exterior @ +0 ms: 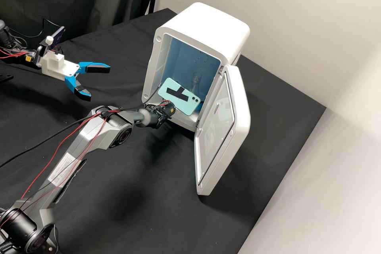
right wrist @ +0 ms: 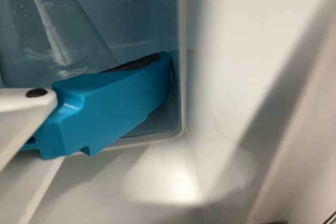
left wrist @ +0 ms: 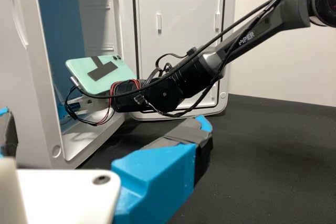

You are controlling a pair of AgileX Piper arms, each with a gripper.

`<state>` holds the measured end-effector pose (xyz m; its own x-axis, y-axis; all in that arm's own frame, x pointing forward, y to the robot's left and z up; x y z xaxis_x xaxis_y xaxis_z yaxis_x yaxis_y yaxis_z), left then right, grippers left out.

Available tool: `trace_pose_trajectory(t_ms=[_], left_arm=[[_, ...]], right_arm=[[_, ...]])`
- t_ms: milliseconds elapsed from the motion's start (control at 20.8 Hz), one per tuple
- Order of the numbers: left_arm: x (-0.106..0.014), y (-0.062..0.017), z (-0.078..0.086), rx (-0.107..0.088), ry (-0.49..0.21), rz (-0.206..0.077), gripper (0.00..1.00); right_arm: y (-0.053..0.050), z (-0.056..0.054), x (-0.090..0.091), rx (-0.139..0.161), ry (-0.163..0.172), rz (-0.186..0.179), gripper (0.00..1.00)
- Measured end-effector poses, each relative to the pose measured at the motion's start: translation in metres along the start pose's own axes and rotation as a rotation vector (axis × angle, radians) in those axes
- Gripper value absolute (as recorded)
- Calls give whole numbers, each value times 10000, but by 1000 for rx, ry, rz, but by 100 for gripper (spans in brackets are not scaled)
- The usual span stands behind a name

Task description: Place the flask in the incubator

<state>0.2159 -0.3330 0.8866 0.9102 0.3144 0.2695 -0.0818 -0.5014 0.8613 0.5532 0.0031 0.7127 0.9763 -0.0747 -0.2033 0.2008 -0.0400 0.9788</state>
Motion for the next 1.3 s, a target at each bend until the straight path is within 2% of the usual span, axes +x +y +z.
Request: trace_pose_trajectory(t_ms=[385, 625, 914, 1203, 1299], left_arm=[[0, 0, 0, 0, 0, 0, 100], [0, 0, 0, 0, 0, 0, 100], [0, 0, 0, 0, 0, 0, 100], [0, 0, 0, 0, 0, 0, 100], [0, 0, 0, 0, 0, 0, 100]], right_arm=[[8, -11, -42, 2, -4, -7, 100], [94, -64, -73, 7, 12, 5, 100], [151, -121, -228, 14, 3, 2, 100], [337, -313, -435, 15, 75, 69, 100], [371, -351, -507, 14, 86, 79, 100]])
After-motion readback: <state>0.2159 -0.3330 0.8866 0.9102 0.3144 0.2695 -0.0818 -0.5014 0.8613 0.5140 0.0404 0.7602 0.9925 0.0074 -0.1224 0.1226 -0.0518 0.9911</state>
